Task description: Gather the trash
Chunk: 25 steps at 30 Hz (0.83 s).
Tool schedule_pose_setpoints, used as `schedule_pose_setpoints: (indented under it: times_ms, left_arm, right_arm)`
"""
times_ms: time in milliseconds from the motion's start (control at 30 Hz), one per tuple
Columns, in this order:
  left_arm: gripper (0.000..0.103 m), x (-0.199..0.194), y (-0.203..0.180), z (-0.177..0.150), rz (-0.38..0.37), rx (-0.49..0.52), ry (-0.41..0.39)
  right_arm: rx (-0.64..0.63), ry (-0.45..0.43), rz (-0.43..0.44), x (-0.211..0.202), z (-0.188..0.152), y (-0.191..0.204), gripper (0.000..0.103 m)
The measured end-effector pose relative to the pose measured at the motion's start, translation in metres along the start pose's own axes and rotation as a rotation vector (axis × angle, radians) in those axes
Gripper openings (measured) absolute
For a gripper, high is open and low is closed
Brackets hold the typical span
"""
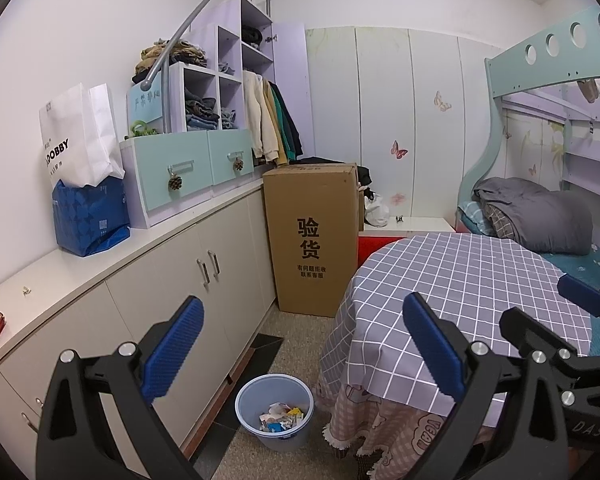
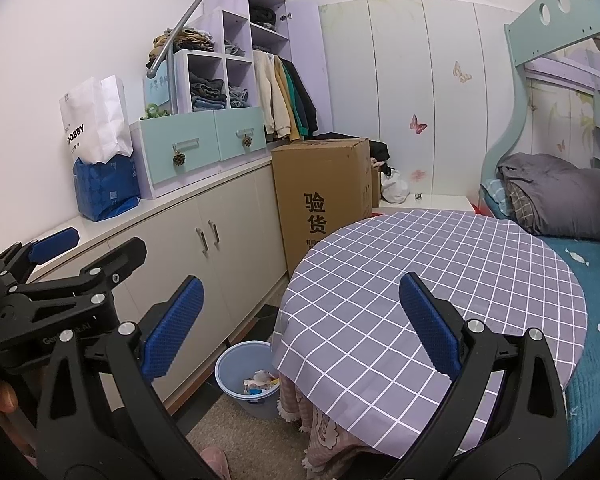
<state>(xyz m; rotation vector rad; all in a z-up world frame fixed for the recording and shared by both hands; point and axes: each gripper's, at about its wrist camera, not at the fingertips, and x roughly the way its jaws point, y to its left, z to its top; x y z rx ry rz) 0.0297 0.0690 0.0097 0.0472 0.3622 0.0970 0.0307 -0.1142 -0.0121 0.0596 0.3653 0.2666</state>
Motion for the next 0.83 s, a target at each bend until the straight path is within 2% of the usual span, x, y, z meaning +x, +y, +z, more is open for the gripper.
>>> schedule_pose_setpoints:
  times_ms: [433, 833]
  left_arm:
    - [0.098, 0.004, 0.003, -0.003, -0.002, 0.001, 0.004]
    - [0.098, 0.03, -0.011, -0.014, -0.014, 0.027, 0.031]
  right_arm:
    - [0.008, 0.0, -0.012, 0.006, -0.002, -0.005, 0.096]
    - [0.058, 0.034, -0.022, 0.027, -0.009, -0.029, 0.096]
